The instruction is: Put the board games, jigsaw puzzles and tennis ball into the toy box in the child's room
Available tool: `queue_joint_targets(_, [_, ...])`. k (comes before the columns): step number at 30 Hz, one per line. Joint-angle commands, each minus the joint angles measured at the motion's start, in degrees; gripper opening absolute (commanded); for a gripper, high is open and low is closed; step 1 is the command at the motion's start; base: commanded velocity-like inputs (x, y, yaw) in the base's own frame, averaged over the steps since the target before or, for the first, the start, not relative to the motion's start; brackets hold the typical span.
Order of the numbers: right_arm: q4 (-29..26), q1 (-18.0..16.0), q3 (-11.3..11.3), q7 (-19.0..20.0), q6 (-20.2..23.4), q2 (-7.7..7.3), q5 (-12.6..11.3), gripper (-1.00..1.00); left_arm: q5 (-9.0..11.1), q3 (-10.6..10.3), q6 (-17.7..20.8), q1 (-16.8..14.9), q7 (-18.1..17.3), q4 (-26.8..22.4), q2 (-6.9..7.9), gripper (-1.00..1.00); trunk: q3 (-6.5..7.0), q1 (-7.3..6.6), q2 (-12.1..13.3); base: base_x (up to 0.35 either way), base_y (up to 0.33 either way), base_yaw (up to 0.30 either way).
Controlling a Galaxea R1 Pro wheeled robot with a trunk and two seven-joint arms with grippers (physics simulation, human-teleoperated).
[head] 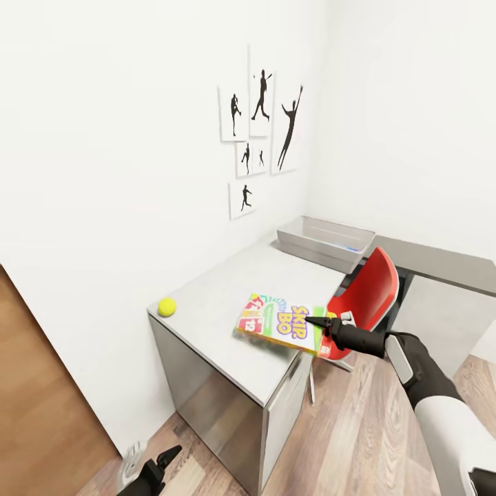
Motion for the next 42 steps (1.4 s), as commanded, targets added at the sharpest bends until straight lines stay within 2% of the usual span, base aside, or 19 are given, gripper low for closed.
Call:
queue_joint_targets(1, [-0.6,0.1,-0.1,0.1,0.2,-0.08,0.1,-1.0,0.2,-0.3,0.4,0.0,-0.3,-0.1,0.01,1.0,0.14,-0.23,0.4,0.0,0.0,0.0])
queue_joint_targets(4, [-2.3,0.4,0.0,0.1,0.0,-0.26,0.1,-1.0,0.2,-1.2,0.4,0.0,-0.9,-0.1,0.04,1.0,0.68,-0.88,1.6,0.0,0.0,0.0])
queue_joint_targets(11, [-4.1,0.6,0.1,0.2,-0.2,-0.29,0.2,-1.0,0.2,-1.6,0.4,0.0,-1.3,-0.1,0.07,1.0,1.93,-2.42,4.4,0.0,0.0,0.0])
queue_joint_targets(22, [-5.4,1.0,0.1,0.2,-0.3,-0.25,0.1,-1.0,0.2,-1.8,0.4,0.0,-1.3,-0.1,0.07,1.0,3.91,-4.84,8.8,0.0,0.0,0.0])
queue_joint_targets(36, [-10.3,2.8,0.1,-0.3,0.2,0.24,0.1,-1.0,0.2,-1.8,0.4,0.0,-1.4,-0.2,0.12,1.0,6.42,-7.91,14.4,0.0,0.0,0.0])
queue_joint_targets(42, [-10.9,3.0,0.1,-0.4,0.3,0.31,0.1,-1.0,0.2,-1.9,0.4,0.4,-2.2,-1.9,0.44,1.0,7.5,-9.23,16.8,0.0,0.0,0.0])
